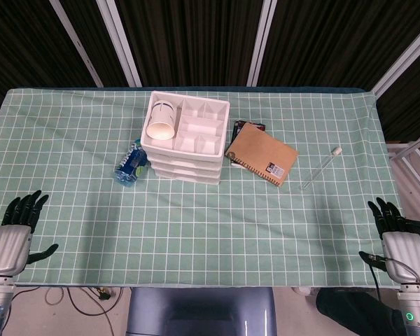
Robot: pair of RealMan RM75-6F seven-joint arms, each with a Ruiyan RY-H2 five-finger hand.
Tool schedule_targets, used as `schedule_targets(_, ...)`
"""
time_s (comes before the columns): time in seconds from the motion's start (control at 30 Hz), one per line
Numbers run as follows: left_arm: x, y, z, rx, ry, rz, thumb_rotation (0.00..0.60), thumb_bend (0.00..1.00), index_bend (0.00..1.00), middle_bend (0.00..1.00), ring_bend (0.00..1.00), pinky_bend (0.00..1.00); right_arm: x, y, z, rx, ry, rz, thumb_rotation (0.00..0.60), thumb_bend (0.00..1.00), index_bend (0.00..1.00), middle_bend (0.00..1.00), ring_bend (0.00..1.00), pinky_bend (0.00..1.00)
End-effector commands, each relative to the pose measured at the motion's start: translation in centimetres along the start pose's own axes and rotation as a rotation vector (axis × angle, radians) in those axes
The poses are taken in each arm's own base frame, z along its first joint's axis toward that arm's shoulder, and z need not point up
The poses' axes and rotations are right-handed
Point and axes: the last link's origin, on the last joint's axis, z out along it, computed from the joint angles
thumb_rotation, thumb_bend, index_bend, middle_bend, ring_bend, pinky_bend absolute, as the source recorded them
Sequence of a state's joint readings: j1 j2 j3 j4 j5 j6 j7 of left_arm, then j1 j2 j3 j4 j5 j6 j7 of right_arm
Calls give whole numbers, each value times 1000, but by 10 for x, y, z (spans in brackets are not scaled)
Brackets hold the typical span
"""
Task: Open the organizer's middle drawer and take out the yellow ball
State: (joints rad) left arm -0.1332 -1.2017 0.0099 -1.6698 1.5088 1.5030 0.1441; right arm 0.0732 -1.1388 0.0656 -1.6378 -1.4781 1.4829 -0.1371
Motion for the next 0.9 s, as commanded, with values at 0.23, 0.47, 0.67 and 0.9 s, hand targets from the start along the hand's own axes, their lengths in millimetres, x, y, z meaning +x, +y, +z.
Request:
schedule_targets(0.23, -2, 2, 1, 0, -11, -9, 600, 77, 0, 0, 0, 9, 0, 1, 0, -4, -5, 4, 600, 49, 0, 0, 0, 227)
schedule_targets(0.47, -3, 10, 5, -14, -26, -57, 600, 90, 0, 6, 5, 65, -1, 0, 1, -10, -6, 4, 600, 49, 0, 0, 0, 228)
schedule_targets(0.67, -1, 41, 24, -61, -56, -261, 600, 251, 1, 409, 445, 601, 0, 1, 0, -15, -5, 8, 600, 49, 0, 0, 0, 227)
schedule_targets(0.9, -13, 109, 58, -115, -212, -619, 600, 485, 32, 860, 867, 977, 0, 3, 0, -23, -16, 20, 600, 53, 0, 0, 0, 228)
